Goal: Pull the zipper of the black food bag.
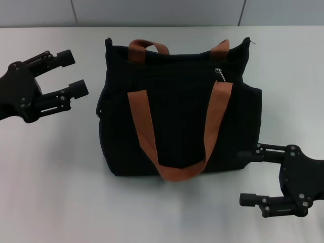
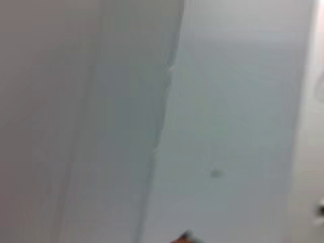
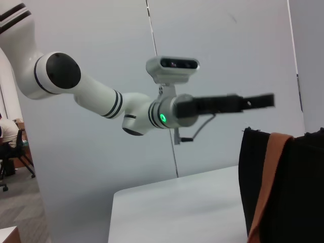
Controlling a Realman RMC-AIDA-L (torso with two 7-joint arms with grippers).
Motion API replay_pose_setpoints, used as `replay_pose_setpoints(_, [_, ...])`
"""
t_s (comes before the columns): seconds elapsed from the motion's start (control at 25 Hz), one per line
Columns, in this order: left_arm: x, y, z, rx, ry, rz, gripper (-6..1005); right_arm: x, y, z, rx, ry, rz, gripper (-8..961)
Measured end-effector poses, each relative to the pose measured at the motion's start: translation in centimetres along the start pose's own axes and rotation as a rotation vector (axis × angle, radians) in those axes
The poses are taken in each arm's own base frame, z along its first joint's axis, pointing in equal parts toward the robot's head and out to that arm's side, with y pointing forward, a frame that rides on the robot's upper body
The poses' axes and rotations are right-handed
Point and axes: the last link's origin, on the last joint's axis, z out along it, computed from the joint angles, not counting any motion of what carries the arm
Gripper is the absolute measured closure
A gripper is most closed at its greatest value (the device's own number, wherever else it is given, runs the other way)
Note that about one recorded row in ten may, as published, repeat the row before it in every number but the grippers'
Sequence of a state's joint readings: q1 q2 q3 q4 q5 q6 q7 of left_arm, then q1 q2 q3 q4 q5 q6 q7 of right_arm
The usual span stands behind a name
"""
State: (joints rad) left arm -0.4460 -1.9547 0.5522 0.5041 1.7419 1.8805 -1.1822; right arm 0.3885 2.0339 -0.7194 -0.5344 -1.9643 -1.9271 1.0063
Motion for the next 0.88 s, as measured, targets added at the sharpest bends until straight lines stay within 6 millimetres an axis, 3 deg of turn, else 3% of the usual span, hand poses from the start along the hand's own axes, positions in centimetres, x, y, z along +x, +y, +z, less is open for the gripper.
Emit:
replay_pose_setpoints(0.12, [0.5,1.5,1.0,-0.108,0.056,0.005,167,0.0,-0.1,0.1,0.000,0.000,-0.002,178])
replay_pose_setpoints(0.28, [-0.8,3.6,3.7,-0.224,0.078,0.070,167,0.0,-0.1,0.2,0.000,0.000,-0.001,178])
replay_pose_setpoints(0.4, [-0.8,3.6,3.7,-0.224,0.078,0.070,167,0.0,-0.2,0.2,0.000,0.001,-0.001,178])
replay_pose_setpoints(0.44, [-2.7,5.7,5.3,-0.326,0.053,0.107,167,0.0,-0.2,0.2,-0.001,0.002,-0.001,178])
replay_pose_setpoints(0.48, [-3.7,6.5,5.6,-0.360,0.034,0.094,167,0.0,-0.1,0.2,-0.001,0.002,0.000,178])
replay_pose_setpoints(0.88, [-8.3,8.0,3.2,-0.295,-0.150,0.038,167,1.3,0.2,0.5,0.015,0.026,0.012,178])
